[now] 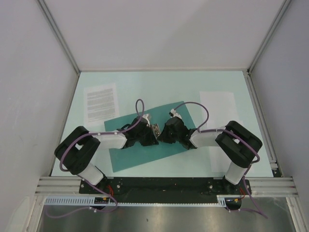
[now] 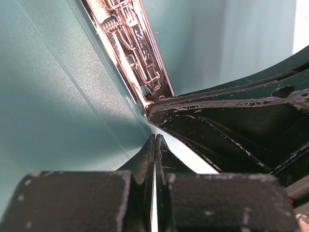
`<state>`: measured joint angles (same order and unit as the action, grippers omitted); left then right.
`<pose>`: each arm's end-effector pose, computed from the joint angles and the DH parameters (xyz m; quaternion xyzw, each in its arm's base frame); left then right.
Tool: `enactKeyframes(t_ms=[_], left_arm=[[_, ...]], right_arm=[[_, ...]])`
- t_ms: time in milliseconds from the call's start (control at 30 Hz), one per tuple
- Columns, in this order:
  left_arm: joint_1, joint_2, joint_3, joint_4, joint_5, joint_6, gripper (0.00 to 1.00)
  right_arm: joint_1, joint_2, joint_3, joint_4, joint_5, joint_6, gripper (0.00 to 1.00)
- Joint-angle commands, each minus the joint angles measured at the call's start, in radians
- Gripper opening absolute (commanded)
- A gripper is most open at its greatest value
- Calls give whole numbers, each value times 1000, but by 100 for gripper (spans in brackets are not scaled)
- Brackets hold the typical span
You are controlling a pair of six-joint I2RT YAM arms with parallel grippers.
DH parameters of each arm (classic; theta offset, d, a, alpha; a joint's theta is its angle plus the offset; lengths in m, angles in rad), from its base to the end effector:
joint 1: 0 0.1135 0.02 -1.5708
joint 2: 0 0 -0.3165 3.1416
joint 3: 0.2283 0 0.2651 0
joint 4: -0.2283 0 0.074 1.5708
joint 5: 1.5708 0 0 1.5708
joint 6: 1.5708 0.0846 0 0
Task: Put the files into the folder
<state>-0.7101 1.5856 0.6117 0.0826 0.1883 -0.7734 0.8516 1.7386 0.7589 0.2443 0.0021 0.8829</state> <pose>0.2309 -0.2194 0.1279 0.0016 0.9392 -0.2895 0.1847 0.2532 0.2889 0.1382 0.0147 0.9139 0.3087 0.2632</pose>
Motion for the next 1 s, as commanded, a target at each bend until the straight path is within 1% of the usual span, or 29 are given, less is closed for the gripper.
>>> enactKeyframes(t_ms=[0, 100, 267, 400, 567, 733, 833, 867, 933, 967], left_arm=[[-6, 132, -144, -165, -116, -1, 0], [-6, 122, -156, -172, -122, -10, 0], [-5, 129, -159, -178, -133, 2, 0], [-5, 148, -162, -173, -133, 2, 0], [-9, 143, -156, -172, -118, 8, 0], [-26, 140, -153, -162, -104, -4, 0], [-41, 137, -150, -159, -95, -20, 0], [-46, 137, -144, -162, -96, -23, 0], [-57, 139, -139, -170, -96, -30, 0], [-60, 140, -136, -173, -96, -30, 0]], right_arm=[[-14, 39, -76, -209, 134, -58, 0], [-20, 9, -76, -150, 102, -113, 0], [-58, -59, -76, -28, -54, -165, 0], [-91, -105, -76, 26, -120, -151, 0], [-115, -146, -76, 44, -175, -159, 0], [-144, -125, -76, 113, -272, -113, 0], [-148, -105, -76, 133, -289, -87, 11], [-148, -102, -76, 138, -289, -81, 21], [-148, -90, -81, 153, -297, -75, 26], [-148, -87, -82, 159, -300, -68, 27]])
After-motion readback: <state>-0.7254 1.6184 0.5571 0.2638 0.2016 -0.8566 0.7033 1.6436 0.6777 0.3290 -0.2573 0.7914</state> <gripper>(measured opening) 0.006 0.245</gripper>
